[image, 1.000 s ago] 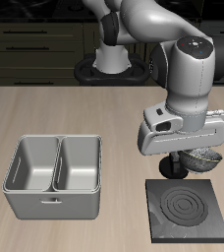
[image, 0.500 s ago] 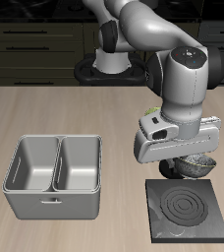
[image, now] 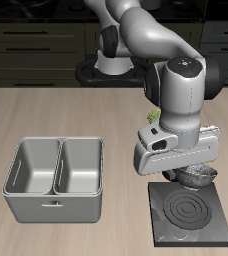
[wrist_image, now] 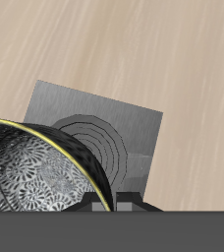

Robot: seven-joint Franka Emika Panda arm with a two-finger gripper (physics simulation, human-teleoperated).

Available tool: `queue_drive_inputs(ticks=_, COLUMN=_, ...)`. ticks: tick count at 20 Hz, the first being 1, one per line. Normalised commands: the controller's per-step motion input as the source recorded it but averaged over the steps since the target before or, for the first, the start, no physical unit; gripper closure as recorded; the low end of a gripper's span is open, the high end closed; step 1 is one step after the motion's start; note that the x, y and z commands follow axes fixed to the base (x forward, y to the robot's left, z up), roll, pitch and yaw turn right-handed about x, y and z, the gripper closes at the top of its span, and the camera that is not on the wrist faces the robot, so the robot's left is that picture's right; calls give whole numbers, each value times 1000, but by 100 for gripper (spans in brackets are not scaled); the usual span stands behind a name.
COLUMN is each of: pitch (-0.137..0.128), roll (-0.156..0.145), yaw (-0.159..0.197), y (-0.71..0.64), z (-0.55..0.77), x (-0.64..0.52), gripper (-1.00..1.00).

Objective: Place the black bowl on the flat stove and turn on the flat stove

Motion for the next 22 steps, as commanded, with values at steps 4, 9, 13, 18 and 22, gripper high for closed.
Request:
queue_drive_inputs(ticks=4, pitch=10, roll=1, yaw=33, y=-16, z=-160, x=192, gripper=100)
queue_drive_inputs(ticks=9, pitch=48, roll=-6, yaw=36, y=-23, z=-268, x=120, gripper=100)
queue_drive_inputs(ticks=13, pitch=18, roll=56, yaw=30, y=150, z=-139, x=-62, gripper=-100)
queue_drive_inputs(ticks=18, pitch=-5, roll=29, yaw=13, y=38, z=41, x=-47, gripper=-100)
queue_drive_inputs(ticks=22, pitch=-40, roll=43, yaw=19, y=8, z=168, x=-189, gripper=-100)
